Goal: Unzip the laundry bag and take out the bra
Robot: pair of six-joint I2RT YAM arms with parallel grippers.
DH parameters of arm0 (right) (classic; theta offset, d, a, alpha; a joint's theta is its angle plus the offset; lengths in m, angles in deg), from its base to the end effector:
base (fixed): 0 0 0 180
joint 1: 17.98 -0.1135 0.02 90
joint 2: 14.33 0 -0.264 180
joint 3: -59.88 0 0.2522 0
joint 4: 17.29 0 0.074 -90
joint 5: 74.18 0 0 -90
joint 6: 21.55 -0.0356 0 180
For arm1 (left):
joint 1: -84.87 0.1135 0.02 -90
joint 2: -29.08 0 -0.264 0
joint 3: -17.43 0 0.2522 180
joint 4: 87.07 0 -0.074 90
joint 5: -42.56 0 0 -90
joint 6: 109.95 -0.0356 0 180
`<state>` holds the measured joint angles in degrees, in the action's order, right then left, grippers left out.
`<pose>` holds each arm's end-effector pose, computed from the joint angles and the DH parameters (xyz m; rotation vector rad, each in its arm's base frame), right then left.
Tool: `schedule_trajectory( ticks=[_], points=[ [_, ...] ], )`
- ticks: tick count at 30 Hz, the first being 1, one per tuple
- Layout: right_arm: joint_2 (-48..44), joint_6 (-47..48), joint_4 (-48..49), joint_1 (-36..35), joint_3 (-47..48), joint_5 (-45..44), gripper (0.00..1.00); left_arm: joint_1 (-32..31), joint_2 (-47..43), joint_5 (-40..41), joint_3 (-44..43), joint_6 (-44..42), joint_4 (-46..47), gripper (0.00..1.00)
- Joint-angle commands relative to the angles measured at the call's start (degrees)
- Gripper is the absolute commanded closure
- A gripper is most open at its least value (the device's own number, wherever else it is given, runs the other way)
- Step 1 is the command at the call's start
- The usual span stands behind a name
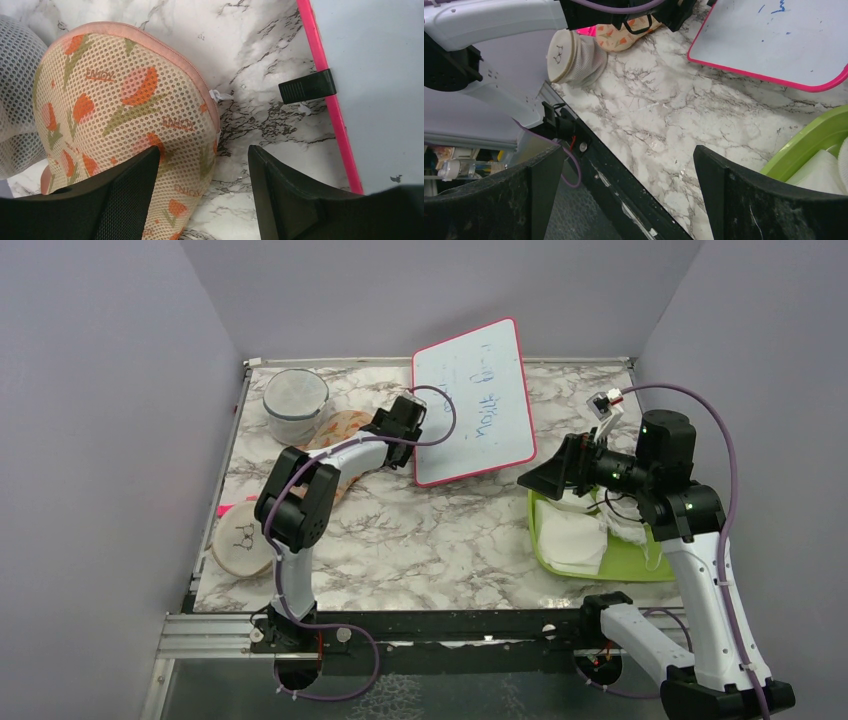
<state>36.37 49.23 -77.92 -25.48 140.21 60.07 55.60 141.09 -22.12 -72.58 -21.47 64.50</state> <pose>0.1527 0.0452 0.3912 -0.2624 2.1083 1.0897 0.3742 -0.1923 0.1819 0.4418 2.3214 0.3105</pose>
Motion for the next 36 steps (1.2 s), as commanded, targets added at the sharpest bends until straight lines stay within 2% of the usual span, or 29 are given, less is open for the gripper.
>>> schedule_trajectory(
  ticks=[1,4,8,18,20,22,29,36],
  points=[
    [-0.7,0.5,-1.1,-0.3,0.2,0.7,0.0,-0.1,0.5,2.4,-0.8,-2.0,1.5,0.42],
    [-1.1,0.3,-1.2,-0.3,0.0,1.5,0.0,-0.1,1.7,2.5,-1.0,-2.7,1.5,0.43],
    [-1.9,0.3,-1.4,-0.3,-0.9,1.6,0.01,-0.1,2.2,3.0,-0.8,-3.0,1.5,0.51],
    [-4.3,0.7,0.1,-0.3,-6.5,2.4,0.0,-0.2,-2.5,3.8,1.2,-3.4,2.2,0.87],
    [-4.4,0.9,0.8,-0.3,-7.9,2.5,0.0,-0.2,-4.8,2.9,2.9,-2.8,2.9,0.9],
    [-4.2,1.2,1.0,-0.3,-8.4,2.6,0.0,-0.5,-7.1,1.8,4.6,-2.3,3.2,1.0],
    [-2.6,3.0,1.4,-0.4,-8.4,4.4,0.0,-3.2,-16.4,-4.3,10.2,-0.7,3.4,1.0],
    [0.5,5.5,3.2,-2.1,-9.2,6.3,0.01,-5.2,-28.3,-16.9,17.1,5.3,-0.4,1.0]
  ],
)
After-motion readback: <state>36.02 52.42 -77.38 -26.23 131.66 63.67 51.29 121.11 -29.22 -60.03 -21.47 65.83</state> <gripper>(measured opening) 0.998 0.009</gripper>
